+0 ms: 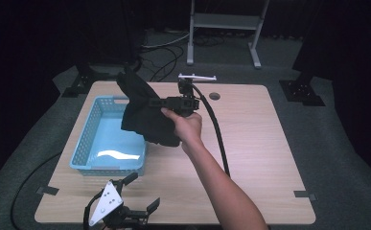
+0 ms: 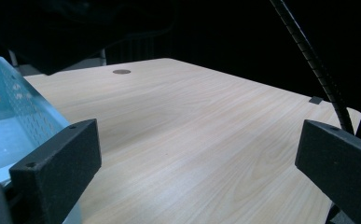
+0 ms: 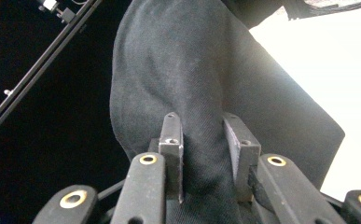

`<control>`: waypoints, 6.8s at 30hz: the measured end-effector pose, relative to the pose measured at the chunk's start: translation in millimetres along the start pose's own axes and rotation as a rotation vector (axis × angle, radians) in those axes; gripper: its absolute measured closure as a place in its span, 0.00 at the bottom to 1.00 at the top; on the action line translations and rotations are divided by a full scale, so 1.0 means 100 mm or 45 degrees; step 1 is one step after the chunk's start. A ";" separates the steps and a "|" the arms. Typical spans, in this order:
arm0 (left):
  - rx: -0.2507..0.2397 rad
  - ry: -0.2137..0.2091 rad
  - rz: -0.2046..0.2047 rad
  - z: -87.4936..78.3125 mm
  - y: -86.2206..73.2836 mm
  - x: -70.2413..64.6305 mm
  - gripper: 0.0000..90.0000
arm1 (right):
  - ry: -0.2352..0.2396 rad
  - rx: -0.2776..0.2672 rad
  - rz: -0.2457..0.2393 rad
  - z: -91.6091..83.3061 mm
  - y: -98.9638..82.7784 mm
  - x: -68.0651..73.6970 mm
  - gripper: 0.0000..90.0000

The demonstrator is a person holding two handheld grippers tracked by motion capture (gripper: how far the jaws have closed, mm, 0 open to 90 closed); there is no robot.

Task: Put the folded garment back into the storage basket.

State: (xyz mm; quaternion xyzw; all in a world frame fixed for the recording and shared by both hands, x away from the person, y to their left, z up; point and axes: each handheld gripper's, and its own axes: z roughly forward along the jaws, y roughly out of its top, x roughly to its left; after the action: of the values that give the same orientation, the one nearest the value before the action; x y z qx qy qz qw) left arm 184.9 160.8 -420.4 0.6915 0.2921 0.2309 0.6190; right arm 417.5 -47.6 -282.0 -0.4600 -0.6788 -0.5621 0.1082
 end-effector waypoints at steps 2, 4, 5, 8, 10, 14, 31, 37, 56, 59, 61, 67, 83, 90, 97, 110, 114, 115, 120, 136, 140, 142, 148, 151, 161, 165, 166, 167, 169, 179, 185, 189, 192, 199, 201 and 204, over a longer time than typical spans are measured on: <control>0.001 0.002 0.001 0.00 0.00 0.00 0.00 | -0.002 0.006 0.000 0.04 0.01 0.02 0.81; 0.000 0.000 0.001 0.00 0.00 0.00 0.00 | -0.003 0.008 -0.003 0.09 0.02 0.05 0.81; 0.000 0.000 0.002 0.00 0.00 0.00 0.00 | 0.000 0.009 -0.003 0.11 0.02 0.06 0.81; 0.007 -0.001 0.007 0.00 0.00 -0.01 0.00 | -0.002 0.017 -0.006 0.16 0.04 0.09 0.81; 0.006 0.000 0.008 0.00 0.00 0.00 0.00 | -0.005 0.018 -0.010 0.19 0.05 0.10 0.81; 0.000 0.001 0.001 0.00 0.00 0.00 0.00 | -0.015 0.024 -0.013 0.22 0.07 0.12 0.81; -0.001 0.004 0.002 0.00 0.00 0.01 0.00 | -0.003 0.043 -0.047 0.47 0.16 0.29 0.81; -0.001 0.005 0.002 0.00 0.00 0.01 0.00 | 0.002 0.052 -0.045 0.56 0.18 0.33 0.81; 0.006 0.005 0.004 0.00 -0.01 0.02 0.00 | 0.017 0.078 -0.026 0.79 0.12 0.33 0.81; 0.003 0.008 0.001 -0.01 -0.01 0.02 0.00 | 0.025 0.086 -0.016 0.85 0.10 0.33 0.81; 0.003 0.010 0.001 -0.01 -0.01 0.03 0.00 | 0.029 0.088 -0.014 0.89 0.08 0.32 0.81; 0.006 0.010 -0.002 -0.01 -0.01 0.03 0.00 | 0.032 0.097 -0.007 0.98 0.04 0.29 0.81; 0.012 -0.003 0.009 0.01 -0.01 0.00 0.00 | 0.017 0.114 0.022 1.15 -0.06 0.20 0.80; 0.006 0.006 -0.006 0.00 -0.02 0.02 0.00 | 0.013 0.118 0.029 1.21 -0.12 0.14 0.80; 0.014 -0.003 0.007 0.01 -0.02 0.00 0.00 | 0.017 0.124 0.041 1.26 -0.16 0.12 0.80; 0.017 0.004 0.002 0.00 -0.02 0.03 0.00 | -0.003 0.123 0.056 1.33 -0.21 0.07 0.80; 0.017 0.005 0.002 0.00 -0.02 0.03 0.00 | -0.011 0.122 0.054 1.35 -0.23 0.05 0.80; 0.017 0.005 -0.001 0.00 -0.02 0.03 0.00 | -0.014 0.121 0.054 1.35 -0.23 0.04 0.80; 0.019 0.005 -0.001 0.00 -0.02 0.04 0.00 | -0.017 0.120 0.058 1.36 -0.24 0.02 0.80; 0.018 0.007 -0.004 0.00 -0.03 0.04 0.00 | -0.158 0.139 -0.011 1.40 -0.27 -0.06 0.54; 0.025 0.000 -0.003 0.01 -0.03 0.04 0.00 | -0.176 0.154 -0.056 1.34 -0.24 -0.06 0.49; 0.023 -0.001 0.004 0.02 -0.03 0.03 0.00 | -0.168 0.166 -0.077 1.32 -0.23 -0.06 0.48; 0.025 -0.002 0.005 0.03 -0.03 0.02 0.00 | -0.160 0.207 -0.121 1.24 -0.24 -0.09 0.43; 0.026 -0.002 0.012 0.03 -0.03 0.02 0.00 | -0.142 0.226 -0.140 1.21 -0.26 -0.10 0.40; 0.031 -0.001 0.014 0.05 -0.03 0.02 0.00 | -0.082 0.268 -0.176 1.11 -0.29 -0.12 0.32; 0.034 -0.001 0.010 0.05 -0.03 0.02 0.00 | -0.041 0.272 -0.178 1.07 -0.29 -0.13 0.28; 0.034 0.001 0.013 0.05 -0.03 0.02 0.00 | -0.032 0.273 -0.175 1.06 -0.29 -0.13 0.28; 0.035 0.004 0.016 0.05 -0.03 0.02 0.00 | -0.025 0.271 -0.176 1.05 -0.30 -0.14 0.27; 0.037 0.006 0.019 0.05 -0.04 0.02 0.00 | -0.006 0.272 -0.194 1.02 -0.30 -0.14 0.26; 0.047 0.009 0.019 0.07 -0.04 0.04 0.00 | 0.040 0.318 -0.312 0.96 -0.31 -0.10 0.17; 0.047 0.006 0.017 0.07 -0.04 0.05 0.00 | 0.069 0.266 -0.353 0.84 -0.28 -0.12 0.15; 0.049 0.006 0.019 0.07 -0.04 0.05 0.00 | 0.066 0.265 -0.365 0.77 -0.25 -0.14 0.14; 0.050 0.004 0.018 0.07 -0.04 0.05 0.00 | 0.074 0.253 -0.376 0.69 -0.24 -0.16 0.14; 0.047 -0.005 0.019 0.08 -0.04 0.04 0.00 | 0.058 0.261 -0.420 0.59 -0.26 -0.16 0.14; 0.040 -0.009 0.017 0.08 -0.03 0.04 0.00 | 0.053 0.257 -0.428 0.55 -0.28 -0.16 0.14; 0.044 -0.014 0.025 0.10 -0.03 0.03 0.00 | 0.049 0.248 -0.433 0.49 -0.29 -0.17 0.14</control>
State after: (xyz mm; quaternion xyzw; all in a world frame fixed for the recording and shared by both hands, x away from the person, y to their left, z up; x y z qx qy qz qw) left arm 193.1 156.2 -424.7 0.7062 0.2856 0.2282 0.6064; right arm 423.0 -12.2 -329.5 -0.3151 -0.7957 -0.5126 0.0686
